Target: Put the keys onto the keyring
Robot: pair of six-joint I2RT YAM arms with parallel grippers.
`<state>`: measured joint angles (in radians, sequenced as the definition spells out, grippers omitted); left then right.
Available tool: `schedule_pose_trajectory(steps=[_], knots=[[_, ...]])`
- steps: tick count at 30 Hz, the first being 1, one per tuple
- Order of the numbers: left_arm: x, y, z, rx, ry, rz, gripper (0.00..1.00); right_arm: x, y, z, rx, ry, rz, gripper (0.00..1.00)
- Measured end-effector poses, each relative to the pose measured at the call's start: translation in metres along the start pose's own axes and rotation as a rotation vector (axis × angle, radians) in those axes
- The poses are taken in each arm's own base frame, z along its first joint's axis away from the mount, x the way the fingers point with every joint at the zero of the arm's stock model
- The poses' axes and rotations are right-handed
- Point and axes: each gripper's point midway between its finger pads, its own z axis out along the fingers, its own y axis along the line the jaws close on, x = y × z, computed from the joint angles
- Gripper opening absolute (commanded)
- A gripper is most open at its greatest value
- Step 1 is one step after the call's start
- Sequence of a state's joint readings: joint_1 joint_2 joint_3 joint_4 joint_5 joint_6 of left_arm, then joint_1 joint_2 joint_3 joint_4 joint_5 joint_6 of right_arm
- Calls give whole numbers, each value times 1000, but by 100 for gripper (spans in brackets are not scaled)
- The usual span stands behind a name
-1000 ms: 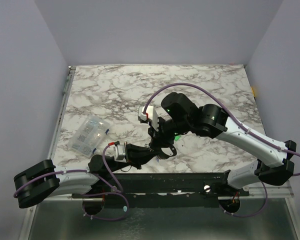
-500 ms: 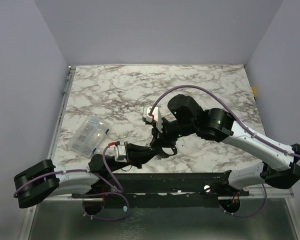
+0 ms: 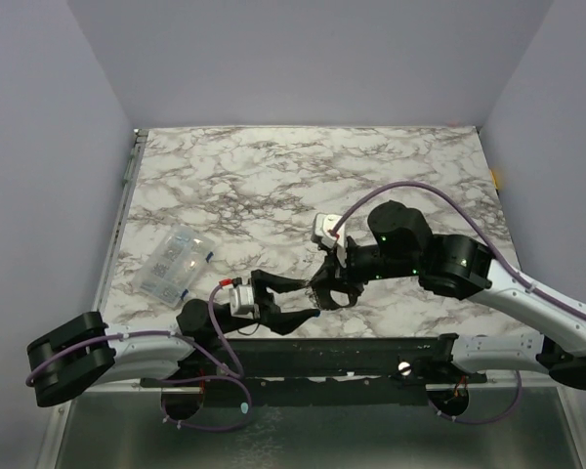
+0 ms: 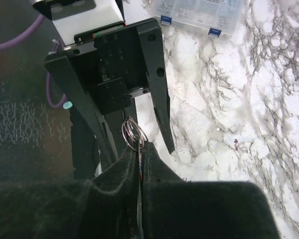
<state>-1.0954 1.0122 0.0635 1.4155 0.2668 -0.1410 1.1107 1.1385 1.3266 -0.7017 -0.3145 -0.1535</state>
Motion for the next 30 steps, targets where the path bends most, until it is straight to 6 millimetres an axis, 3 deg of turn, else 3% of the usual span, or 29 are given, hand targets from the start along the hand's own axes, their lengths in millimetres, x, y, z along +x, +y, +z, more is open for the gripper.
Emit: schedule_pose_trajectory(steps=[3, 7, 14, 17, 24, 30], knots=[[-3, -1, -1, 0, -3, 1, 73, 1, 0, -10, 26, -21, 1, 1], [-12, -2, -3, 1, -20, 5, 75, 4, -7, -18, 85, -18, 23, 1], [-19, 20, 8, -130, 66, -32, 74, 42, -48, -34, 382, 108, 148, 1], [-6, 36, 8, -223, 136, -60, 73, 61, -62, -47, 507, 163, 202, 1], [54, 87, 19, -451, 449, -56, 73, 98, -89, -81, 734, 272, 342, 1], [104, 138, 16, -450, 669, 63, 73, 103, -92, -109, 807, 255, 377, 1]])
